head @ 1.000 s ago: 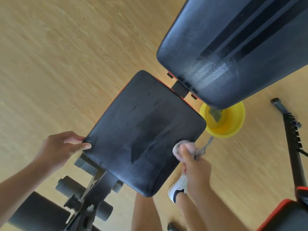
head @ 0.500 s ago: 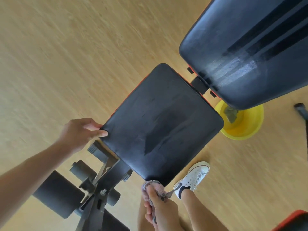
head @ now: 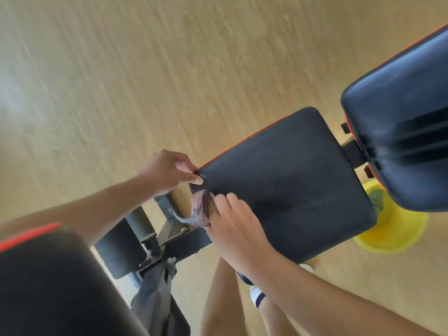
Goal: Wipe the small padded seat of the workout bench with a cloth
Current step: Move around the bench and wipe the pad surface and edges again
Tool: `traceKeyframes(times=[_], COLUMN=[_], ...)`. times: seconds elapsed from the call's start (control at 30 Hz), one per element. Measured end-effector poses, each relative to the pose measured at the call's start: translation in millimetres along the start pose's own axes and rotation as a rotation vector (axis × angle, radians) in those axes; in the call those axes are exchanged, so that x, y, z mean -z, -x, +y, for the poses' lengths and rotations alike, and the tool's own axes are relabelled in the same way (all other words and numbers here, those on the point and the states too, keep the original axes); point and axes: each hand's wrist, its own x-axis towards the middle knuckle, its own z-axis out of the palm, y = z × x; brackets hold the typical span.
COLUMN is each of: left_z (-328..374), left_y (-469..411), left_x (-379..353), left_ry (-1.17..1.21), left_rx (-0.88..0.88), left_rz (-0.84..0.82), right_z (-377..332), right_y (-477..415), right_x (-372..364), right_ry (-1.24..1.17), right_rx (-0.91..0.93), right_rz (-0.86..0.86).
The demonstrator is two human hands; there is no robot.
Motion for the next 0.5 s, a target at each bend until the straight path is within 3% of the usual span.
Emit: traceKeyframes(times=[0.07,0.13,0.3,0.43,0.5], left_z=[0.1,0.0,0.2,1.0,2.2], left_y=[0.4,2.0,-0.1,1.2,2.3], left_x=[0.6,1.7,2.4,3.3,3.8], left_ry=[0.017,0.012,-0.031,0.016,0.032], left_rx=[0.012,0.016,0.006,0.048,0.048], left_rz=[-0.008,-0.008,0.017,-0.01,-0.019], right_z=[0.4,6.1,11.1,16.4,26.4], right_y=[26.9,25.1,-41.9,3.6,7.4], right_x=[-9.9,-10.0,5.9,-3.0,5.0], right_ry=[0.045,0.043,-0.061,0.003,0.014], right_rx=[0.186,0.26,0.001,0.189,0.189], right_rz=[-0.029,0.006,0.236,0.073,0.068])
